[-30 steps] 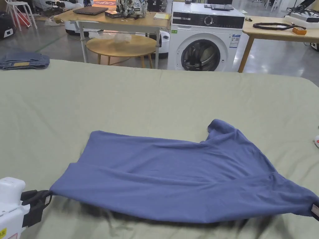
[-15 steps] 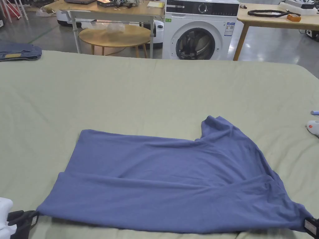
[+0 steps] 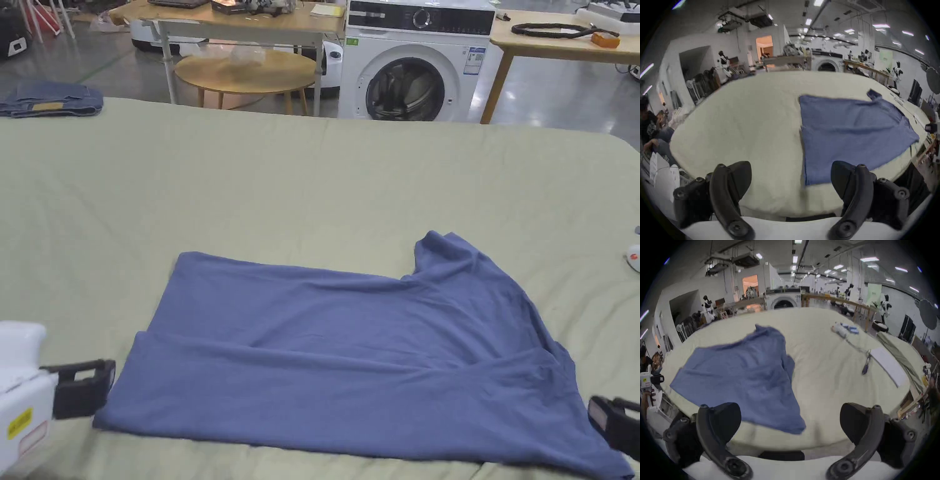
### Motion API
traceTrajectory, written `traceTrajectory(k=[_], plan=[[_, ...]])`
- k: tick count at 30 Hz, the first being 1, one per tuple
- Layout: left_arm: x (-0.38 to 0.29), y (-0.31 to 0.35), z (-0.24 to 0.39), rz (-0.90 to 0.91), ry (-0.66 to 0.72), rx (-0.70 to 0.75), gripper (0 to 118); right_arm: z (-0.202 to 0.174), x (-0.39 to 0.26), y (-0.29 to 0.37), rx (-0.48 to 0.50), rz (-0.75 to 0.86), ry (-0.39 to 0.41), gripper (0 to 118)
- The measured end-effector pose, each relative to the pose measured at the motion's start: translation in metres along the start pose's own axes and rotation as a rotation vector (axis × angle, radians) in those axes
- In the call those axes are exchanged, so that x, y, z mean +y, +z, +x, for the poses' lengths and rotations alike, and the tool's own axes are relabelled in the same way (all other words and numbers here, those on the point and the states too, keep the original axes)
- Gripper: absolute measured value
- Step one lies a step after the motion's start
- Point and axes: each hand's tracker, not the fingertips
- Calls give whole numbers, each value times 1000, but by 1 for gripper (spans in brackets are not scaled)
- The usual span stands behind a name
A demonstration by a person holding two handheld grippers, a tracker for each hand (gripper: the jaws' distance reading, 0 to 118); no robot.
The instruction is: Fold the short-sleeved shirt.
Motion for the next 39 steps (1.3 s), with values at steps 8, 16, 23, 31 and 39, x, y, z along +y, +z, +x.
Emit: traceTrajectory(k=[8, 16, 23, 31, 39], plan=[[55, -30, 82, 109, -48, -86, 93, -61, 50, -32, 57, 96, 11, 115], [77, -64, 122, 171, -114, -104, 0, -74, 68, -78, 45, 99, 41, 0], [88, -89, 119, 143, -101, -98, 0, -43, 118, -151, 33, -77, 38, 36], [91, -125, 107, 78, -90, -94, 0, 3, 171, -280, 45, -406, -12, 118], [88, -135, 102, 20, -77, -81, 0, 10, 166, -337, 18, -566, -124, 92]])
